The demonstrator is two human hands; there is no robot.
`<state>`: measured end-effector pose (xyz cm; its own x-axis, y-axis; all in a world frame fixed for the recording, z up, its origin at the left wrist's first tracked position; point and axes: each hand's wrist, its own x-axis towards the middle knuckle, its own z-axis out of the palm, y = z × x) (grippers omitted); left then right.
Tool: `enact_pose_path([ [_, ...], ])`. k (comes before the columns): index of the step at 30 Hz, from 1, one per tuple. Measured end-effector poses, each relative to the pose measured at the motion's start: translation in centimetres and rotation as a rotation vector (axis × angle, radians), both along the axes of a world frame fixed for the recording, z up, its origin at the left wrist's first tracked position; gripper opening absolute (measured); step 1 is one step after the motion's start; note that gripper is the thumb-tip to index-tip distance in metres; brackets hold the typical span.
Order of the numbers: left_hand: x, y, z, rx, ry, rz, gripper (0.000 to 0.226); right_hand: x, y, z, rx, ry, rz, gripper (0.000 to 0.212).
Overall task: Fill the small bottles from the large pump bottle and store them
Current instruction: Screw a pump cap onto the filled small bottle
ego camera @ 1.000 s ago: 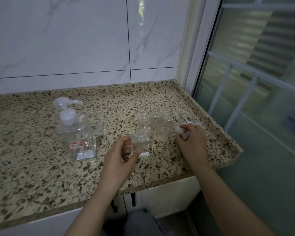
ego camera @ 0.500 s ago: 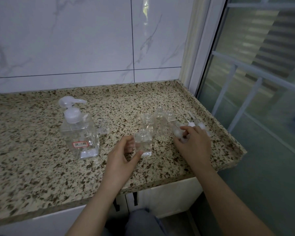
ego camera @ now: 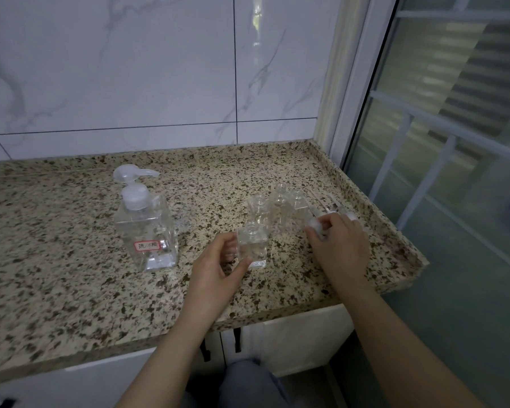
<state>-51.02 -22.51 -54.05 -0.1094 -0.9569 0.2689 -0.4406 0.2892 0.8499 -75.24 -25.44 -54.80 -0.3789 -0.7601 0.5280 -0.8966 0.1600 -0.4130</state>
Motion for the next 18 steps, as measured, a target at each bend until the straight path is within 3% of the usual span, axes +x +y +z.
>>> enact_pose_path([
  [8,0.0,0.0,0.0,-0.010,-0.009,-0.004,0.044,-0.4,1.1,3.5,-0.153,-0.142,-0.022,0.024],
  [12,0.1,-0.1,-0.1,-0.012,0.001,-0.010,0.043,-0.3,1.5,5.7,-0.295,-0.346,0.122,0.024],
  [18,0.0,0.1,0.1,-0.039,0.062,0.011,0.039,1.8,2.8,9.2,-0.374,-0.440,0.401,0.027],
])
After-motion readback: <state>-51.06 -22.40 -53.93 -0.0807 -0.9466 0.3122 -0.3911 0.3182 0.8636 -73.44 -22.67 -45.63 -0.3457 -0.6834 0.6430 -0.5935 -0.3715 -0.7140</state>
